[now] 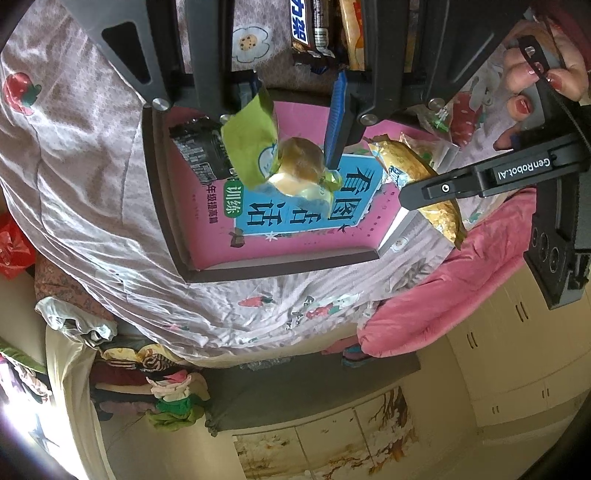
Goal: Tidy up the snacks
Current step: 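Lift yellow bag with left gripper and green-wrapped bun with right gripper over tray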
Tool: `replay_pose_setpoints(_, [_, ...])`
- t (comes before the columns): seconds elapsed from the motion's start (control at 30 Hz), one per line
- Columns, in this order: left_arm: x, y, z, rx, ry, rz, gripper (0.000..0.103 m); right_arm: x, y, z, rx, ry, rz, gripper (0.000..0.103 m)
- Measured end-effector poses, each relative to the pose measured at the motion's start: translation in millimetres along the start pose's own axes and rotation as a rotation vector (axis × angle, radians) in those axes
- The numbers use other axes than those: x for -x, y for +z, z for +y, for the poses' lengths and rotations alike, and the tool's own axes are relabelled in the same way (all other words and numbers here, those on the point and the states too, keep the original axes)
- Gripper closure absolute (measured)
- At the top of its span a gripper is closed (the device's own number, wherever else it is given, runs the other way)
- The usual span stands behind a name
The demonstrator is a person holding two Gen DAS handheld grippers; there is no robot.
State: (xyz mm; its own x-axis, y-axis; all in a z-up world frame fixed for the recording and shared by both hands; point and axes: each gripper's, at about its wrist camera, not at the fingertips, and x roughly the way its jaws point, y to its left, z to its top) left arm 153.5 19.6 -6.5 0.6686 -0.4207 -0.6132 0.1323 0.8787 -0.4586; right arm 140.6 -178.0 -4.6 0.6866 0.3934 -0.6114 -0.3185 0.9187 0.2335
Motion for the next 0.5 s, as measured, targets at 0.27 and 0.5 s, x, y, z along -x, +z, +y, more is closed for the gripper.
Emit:
replay_pose_setpoints(0.27, [-10.3,-5.2,3.2,-0.005,0.006,0.025,0.088,-16.3,1.5,7.2,0.029,0.000,0.027,0.074])
replay_pose_setpoints(0.5, [-15.4,-8.4,4.1,-0.014,0.005,0.038,0.088,-29.6,-5.1,12.4,0.056,0.015,0.066,0.074])
